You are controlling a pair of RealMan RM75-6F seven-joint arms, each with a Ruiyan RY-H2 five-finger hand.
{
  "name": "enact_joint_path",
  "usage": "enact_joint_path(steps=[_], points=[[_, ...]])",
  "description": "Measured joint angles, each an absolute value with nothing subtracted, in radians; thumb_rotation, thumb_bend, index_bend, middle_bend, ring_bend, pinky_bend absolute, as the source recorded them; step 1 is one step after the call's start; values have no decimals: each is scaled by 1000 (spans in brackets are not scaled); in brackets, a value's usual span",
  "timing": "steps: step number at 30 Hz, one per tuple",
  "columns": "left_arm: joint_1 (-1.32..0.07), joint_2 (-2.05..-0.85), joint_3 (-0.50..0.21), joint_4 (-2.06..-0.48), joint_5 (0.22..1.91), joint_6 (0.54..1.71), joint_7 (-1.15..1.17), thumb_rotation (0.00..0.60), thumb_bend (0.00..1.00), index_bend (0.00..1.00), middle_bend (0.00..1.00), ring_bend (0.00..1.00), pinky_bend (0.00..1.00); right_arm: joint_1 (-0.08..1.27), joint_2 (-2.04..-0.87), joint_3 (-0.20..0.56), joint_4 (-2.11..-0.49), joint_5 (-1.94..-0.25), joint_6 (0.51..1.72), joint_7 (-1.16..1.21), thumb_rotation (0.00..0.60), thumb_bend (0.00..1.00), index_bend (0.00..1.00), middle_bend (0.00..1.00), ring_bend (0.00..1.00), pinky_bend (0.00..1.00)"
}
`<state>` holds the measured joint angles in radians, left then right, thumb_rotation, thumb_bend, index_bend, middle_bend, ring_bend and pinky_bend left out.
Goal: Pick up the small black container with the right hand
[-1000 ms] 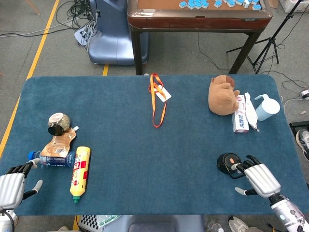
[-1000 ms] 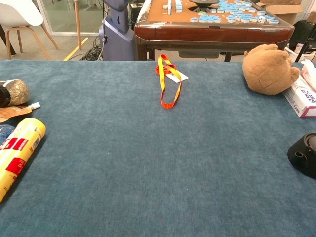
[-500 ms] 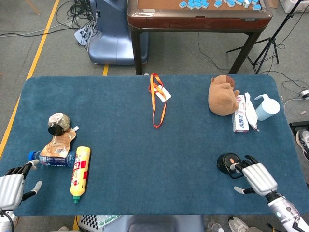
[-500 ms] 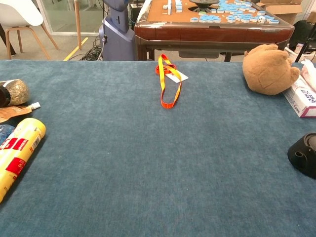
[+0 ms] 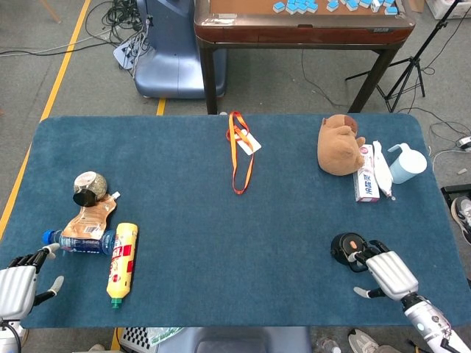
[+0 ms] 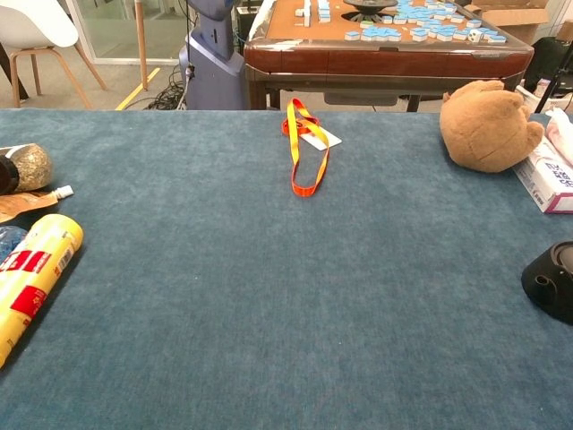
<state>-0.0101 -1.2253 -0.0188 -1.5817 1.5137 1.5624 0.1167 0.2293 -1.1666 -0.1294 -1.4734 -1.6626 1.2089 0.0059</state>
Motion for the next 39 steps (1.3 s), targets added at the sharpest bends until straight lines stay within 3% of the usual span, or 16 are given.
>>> enact_joint_path(steps=[34,39], points=[[-12,-1245,-16,-1566,1510,1546,110,600,248,256,383,389,333,231,-1170,-150,-1474,-1643,1157,-35,541,20,401,477,330,139],[-9,-1244,-16,-1565,1506,1546,110,600,248,256,383,390,333,236,-1172,-151,-1474,-1645,1151,-34,542,22,447,514,365,139]])
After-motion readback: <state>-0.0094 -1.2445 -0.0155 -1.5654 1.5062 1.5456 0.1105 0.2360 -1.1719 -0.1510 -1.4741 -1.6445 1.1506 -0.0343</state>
